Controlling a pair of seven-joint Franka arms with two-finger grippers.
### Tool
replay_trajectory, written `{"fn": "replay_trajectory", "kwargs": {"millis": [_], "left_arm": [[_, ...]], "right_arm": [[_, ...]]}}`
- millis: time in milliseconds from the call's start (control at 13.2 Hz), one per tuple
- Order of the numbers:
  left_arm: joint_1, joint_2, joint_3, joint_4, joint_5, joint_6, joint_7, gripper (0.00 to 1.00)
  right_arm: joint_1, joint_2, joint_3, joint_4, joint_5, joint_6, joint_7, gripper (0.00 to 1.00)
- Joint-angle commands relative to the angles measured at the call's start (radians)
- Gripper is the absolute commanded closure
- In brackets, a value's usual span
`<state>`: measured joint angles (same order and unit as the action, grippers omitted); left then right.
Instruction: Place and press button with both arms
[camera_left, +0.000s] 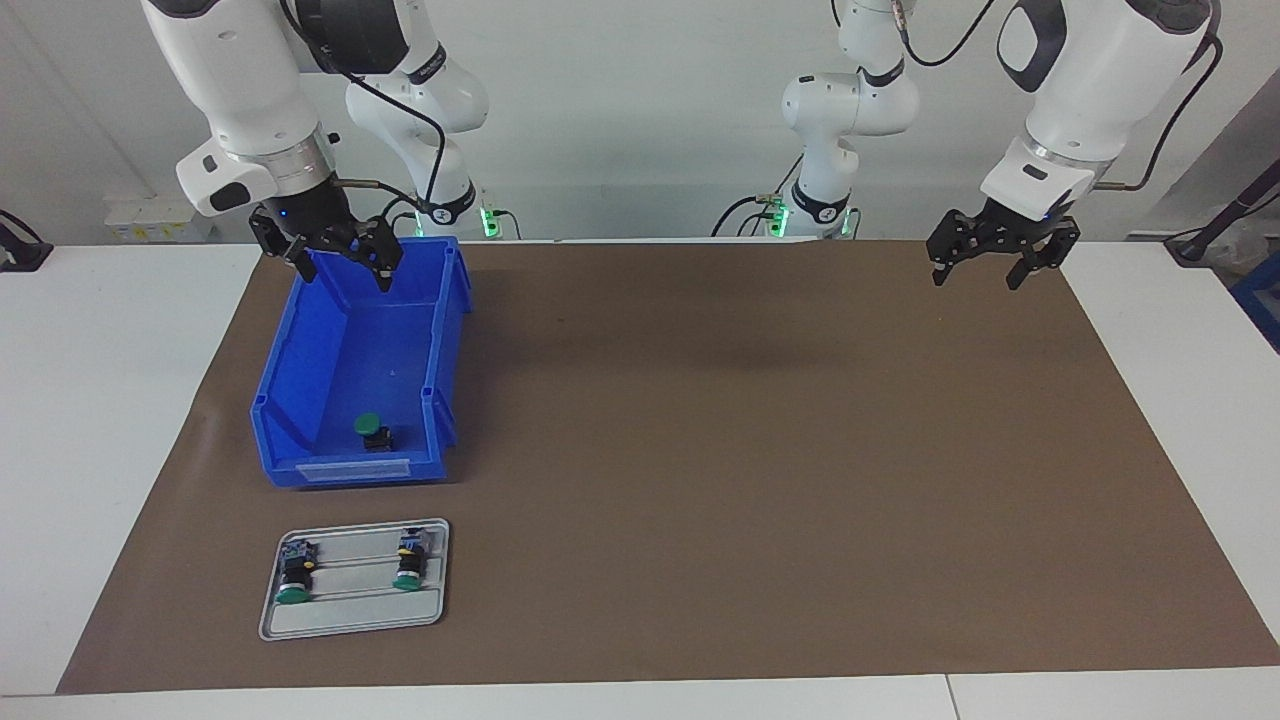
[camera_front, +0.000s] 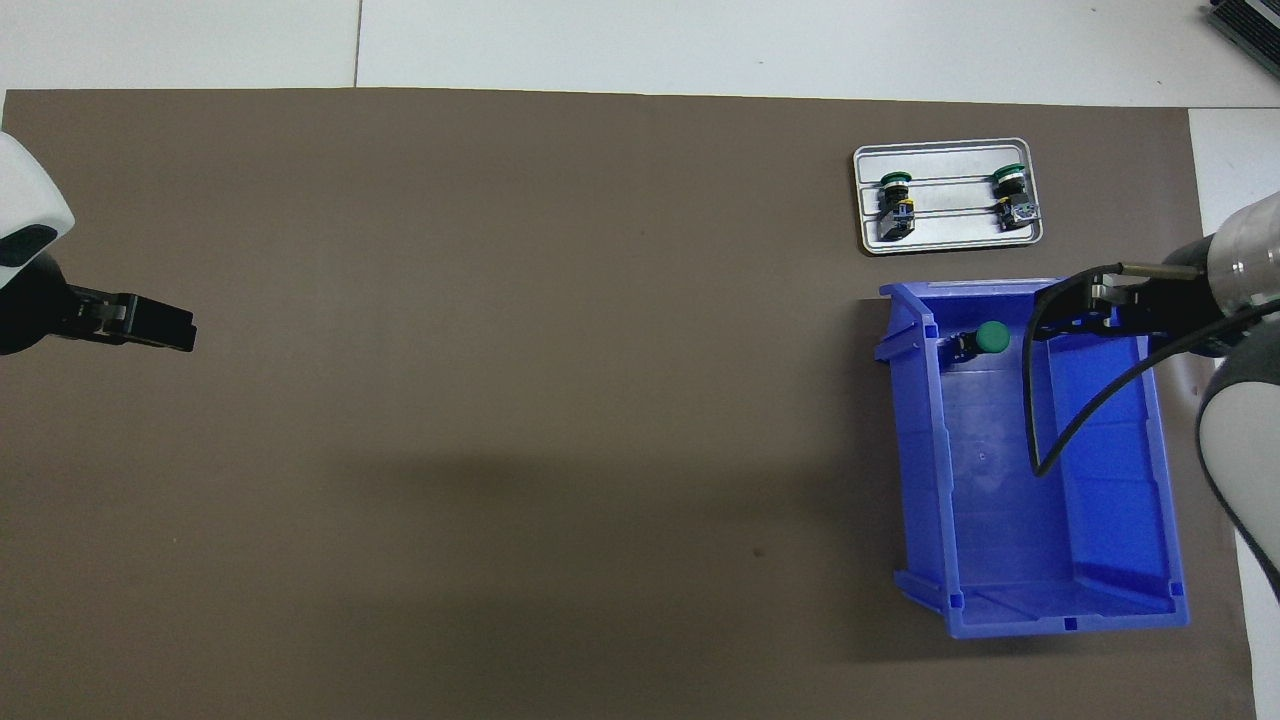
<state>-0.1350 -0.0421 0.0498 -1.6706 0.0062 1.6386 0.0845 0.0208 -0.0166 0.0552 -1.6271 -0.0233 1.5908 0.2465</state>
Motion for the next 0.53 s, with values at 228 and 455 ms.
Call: {"fn": "replay_trajectory", "kwargs": {"millis": [228, 455], "left_arm": [[0.009, -0.028, -0.004, -0.029, -0.011, -0.003, -0.003, 0.0], [0.009, -0.028, -0.004, -0.029, -0.011, -0.003, -0.003, 0.0]], "right_arm": [[-0.007, -0.034, 0.005, -0.045, 0.025, 0.024, 0.002, 0.0], [-0.008, -0.034, 0.003, -0.045, 0.025, 0.026, -0.013, 0.0]]}}
